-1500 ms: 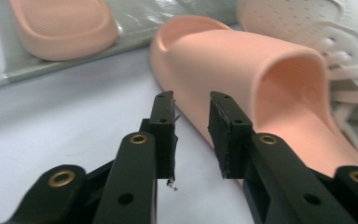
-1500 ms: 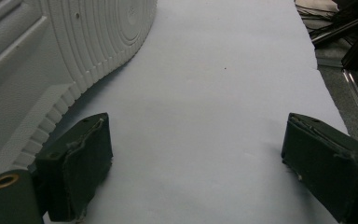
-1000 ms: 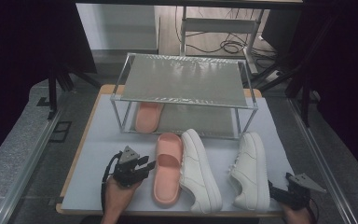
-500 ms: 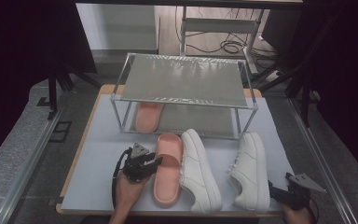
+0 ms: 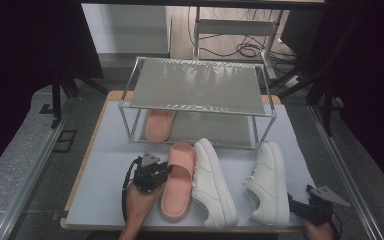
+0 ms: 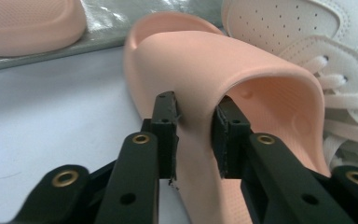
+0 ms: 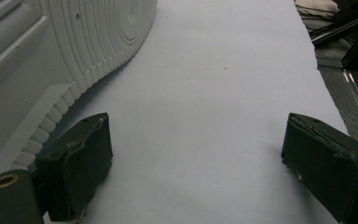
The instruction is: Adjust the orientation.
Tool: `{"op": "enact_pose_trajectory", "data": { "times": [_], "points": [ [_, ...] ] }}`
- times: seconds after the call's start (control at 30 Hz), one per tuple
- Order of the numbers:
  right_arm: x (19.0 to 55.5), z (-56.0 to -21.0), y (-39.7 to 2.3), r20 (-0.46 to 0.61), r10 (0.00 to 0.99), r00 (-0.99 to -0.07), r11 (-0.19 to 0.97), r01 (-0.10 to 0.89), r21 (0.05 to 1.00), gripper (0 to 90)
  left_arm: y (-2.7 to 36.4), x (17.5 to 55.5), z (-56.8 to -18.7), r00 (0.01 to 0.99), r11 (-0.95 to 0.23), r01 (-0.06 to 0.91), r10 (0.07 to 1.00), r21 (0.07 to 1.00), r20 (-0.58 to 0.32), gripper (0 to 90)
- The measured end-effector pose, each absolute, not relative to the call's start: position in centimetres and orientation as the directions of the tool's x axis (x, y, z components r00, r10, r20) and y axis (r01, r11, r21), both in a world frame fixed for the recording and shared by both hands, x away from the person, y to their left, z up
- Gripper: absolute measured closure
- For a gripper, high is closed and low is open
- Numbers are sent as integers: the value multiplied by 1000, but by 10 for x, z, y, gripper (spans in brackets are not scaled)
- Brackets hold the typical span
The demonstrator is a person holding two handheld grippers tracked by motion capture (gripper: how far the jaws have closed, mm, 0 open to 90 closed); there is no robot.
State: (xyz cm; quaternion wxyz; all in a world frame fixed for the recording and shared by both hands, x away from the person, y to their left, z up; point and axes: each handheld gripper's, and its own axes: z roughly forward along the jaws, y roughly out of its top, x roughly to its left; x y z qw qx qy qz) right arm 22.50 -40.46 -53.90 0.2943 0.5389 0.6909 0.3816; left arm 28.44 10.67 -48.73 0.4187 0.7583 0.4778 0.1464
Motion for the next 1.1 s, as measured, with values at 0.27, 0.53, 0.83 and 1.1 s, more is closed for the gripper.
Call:
{"op": "enact_pose_trajectory", "data": {
  "times": [0.27,0.53,0.83,1.1],
  "points": [
    [225,-539,-405,5,969,-245,127,520,845,84,113,288,-486,477,-193,600,866,776,-153,787],
    [225,-539,-405,5,969,-245,127,520,845,83,123,290,-482,449,-188,595,884,781,-128,808],
    [225,-539,-405,5,969,-245,127,520,845,84,139,296,-473,414,-166,590,903,790,-119,825],
    [225,-539,-405,5,969,-245,127,520,845,84,140,306,-465,398,-150,583,909,798,-120,826]
  ]
}}
